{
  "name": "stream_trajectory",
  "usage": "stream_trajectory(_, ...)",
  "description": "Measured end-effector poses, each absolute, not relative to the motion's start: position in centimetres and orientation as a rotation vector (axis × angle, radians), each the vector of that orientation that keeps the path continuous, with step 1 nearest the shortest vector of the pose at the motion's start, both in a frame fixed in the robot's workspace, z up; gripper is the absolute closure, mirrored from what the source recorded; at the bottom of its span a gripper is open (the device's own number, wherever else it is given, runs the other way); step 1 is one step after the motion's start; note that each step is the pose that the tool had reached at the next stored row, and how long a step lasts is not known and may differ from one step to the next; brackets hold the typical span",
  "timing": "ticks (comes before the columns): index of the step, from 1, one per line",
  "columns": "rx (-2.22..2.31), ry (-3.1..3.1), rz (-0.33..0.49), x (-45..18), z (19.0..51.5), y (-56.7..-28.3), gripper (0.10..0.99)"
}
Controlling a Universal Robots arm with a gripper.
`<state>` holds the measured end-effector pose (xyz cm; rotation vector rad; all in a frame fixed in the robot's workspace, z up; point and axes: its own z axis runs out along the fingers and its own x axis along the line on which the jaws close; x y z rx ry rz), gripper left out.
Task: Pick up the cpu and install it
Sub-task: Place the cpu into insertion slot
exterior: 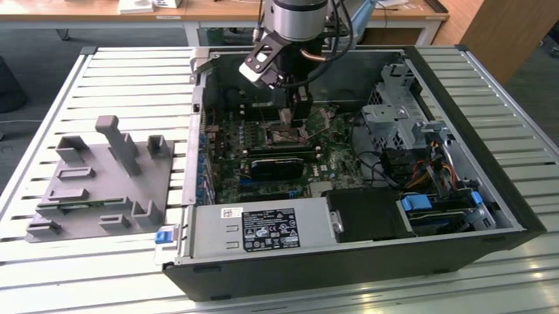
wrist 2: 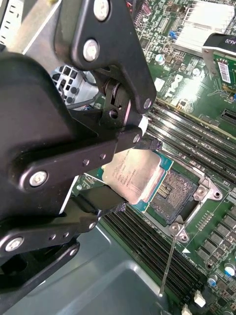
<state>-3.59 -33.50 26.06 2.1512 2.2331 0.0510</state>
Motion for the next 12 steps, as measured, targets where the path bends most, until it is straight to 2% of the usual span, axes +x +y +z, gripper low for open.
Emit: stream_trajectory(12, 2.151, 2.233, 0.051, -3.60, 25.54, -33.50, 0.545)
